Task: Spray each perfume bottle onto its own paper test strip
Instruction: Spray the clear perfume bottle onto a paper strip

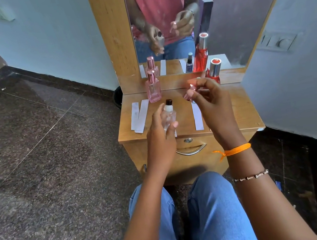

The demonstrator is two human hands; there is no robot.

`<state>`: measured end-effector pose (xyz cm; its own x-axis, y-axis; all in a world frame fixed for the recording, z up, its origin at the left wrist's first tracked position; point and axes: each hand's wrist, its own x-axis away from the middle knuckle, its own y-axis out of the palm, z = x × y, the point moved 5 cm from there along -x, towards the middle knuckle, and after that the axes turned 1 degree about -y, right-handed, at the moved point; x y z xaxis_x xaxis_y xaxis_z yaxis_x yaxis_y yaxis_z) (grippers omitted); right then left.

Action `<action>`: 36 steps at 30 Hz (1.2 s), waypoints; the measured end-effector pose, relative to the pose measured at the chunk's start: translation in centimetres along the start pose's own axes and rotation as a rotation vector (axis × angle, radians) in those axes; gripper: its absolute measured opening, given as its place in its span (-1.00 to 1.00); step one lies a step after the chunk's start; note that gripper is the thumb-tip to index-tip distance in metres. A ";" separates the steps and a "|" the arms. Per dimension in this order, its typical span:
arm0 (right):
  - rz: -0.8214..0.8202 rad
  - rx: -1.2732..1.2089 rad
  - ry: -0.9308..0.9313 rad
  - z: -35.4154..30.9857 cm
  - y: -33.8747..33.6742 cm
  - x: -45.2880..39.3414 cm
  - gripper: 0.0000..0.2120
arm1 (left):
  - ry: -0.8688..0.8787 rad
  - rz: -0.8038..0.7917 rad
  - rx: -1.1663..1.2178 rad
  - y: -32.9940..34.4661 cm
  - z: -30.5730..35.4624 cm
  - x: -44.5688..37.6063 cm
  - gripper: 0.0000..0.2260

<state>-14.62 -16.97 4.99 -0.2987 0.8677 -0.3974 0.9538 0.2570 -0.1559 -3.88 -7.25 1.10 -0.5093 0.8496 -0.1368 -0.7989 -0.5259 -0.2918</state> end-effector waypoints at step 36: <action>-0.176 -0.297 0.312 3.6 0.6 5.7 -0.58 | 0.015 -0.009 -0.858 1.6 -3.1 -6.9 -0.67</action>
<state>-15.83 -13.35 -0.60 -0.4761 0.8748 -0.0903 0.8712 0.4831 0.0875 -0.65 -13.78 -1.32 -0.4948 0.8574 -0.1414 -0.2816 -0.3121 -0.9074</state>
